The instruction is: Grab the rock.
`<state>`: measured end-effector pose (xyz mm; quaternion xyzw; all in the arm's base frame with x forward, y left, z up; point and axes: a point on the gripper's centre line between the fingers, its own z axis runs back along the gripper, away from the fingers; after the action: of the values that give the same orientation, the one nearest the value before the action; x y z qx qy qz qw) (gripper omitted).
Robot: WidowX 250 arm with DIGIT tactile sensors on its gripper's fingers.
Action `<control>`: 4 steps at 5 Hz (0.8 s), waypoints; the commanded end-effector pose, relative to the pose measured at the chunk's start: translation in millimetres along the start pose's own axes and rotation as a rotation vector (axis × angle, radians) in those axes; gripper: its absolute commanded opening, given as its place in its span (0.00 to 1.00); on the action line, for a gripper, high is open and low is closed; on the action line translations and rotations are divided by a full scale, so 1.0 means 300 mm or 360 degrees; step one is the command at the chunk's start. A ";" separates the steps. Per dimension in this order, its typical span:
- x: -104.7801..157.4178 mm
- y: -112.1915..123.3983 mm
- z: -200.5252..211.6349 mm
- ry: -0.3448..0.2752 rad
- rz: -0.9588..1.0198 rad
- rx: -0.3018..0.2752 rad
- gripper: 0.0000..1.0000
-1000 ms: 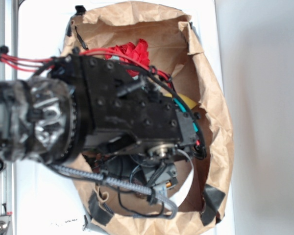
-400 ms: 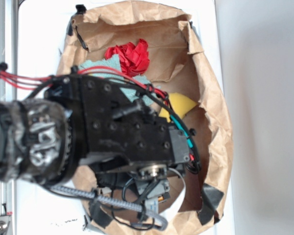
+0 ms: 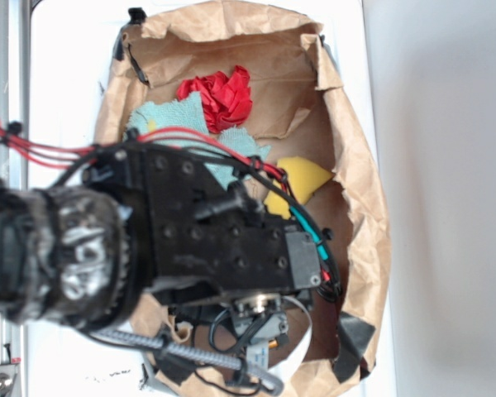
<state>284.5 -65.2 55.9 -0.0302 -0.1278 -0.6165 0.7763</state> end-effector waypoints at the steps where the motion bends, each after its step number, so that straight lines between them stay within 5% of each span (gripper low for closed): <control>1: 0.065 -0.022 -0.031 -0.0005 -0.0095 -0.0036 1.00; 4: 0.092 -0.018 -0.070 -0.0076 -0.0112 -0.0070 1.00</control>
<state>288.8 -87.5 31.4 -0.0671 -0.1222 -0.6283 0.7654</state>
